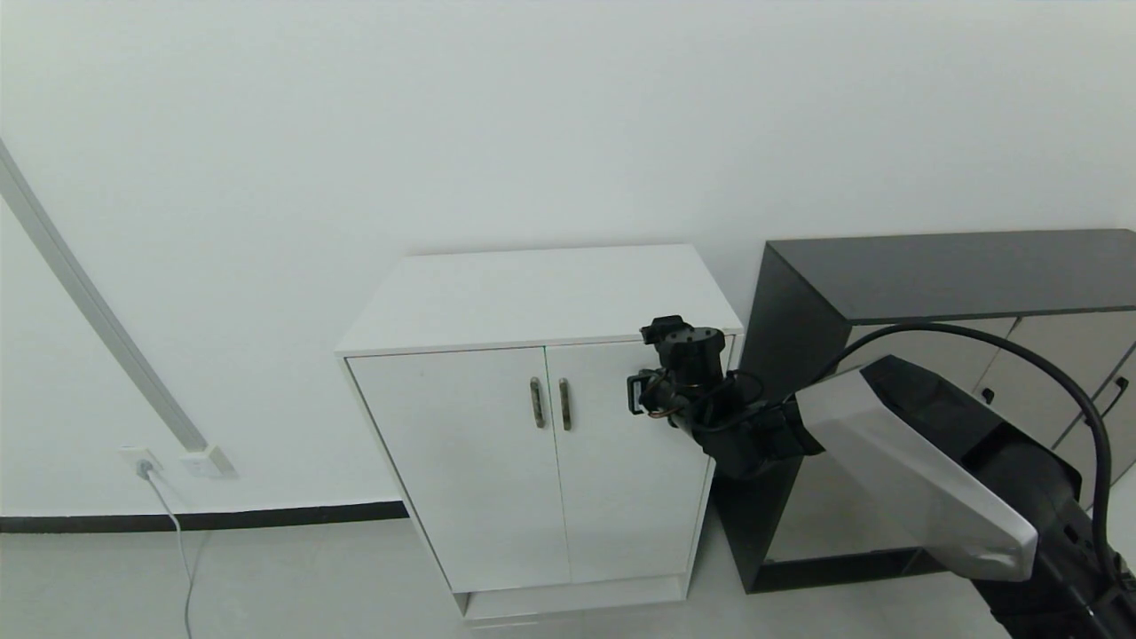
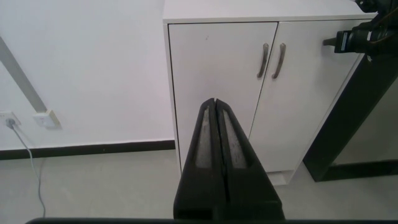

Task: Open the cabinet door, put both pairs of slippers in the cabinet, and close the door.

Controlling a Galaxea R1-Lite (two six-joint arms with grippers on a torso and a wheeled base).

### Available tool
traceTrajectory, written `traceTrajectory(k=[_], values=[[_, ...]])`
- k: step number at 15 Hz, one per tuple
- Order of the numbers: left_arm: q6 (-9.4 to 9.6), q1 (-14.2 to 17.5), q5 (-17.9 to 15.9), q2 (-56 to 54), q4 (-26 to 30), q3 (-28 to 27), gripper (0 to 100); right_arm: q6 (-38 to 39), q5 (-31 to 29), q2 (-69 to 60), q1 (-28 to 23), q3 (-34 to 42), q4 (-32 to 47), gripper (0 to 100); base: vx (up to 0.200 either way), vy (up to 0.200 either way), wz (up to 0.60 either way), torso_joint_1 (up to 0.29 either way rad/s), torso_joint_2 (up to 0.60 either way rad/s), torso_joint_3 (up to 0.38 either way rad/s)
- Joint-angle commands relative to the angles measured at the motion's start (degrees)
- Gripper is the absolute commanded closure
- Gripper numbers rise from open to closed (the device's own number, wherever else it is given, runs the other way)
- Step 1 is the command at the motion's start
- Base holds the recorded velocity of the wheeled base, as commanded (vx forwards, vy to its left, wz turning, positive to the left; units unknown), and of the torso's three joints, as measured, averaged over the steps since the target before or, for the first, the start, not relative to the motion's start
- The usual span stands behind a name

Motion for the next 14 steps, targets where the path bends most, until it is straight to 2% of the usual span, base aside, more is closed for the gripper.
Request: traceTrajectory(k=[1, 14], values=[[-0.01, 0.0, 0.0, 0.0, 0.0, 0.0, 100, 0.0, 0.0, 0.0, 0.0, -0.2, 0.0, 100, 0.000, 0.000, 0.00, 0.000, 0.00, 0.000], [-0.01, 0.0, 0.0, 0.0, 0.0, 0.0, 100, -0.1, -0.1, 0.8, 0.0, -1.8, 0.0, 100, 0.000, 0.000, 0.00, 0.000, 0.00, 0.000]])
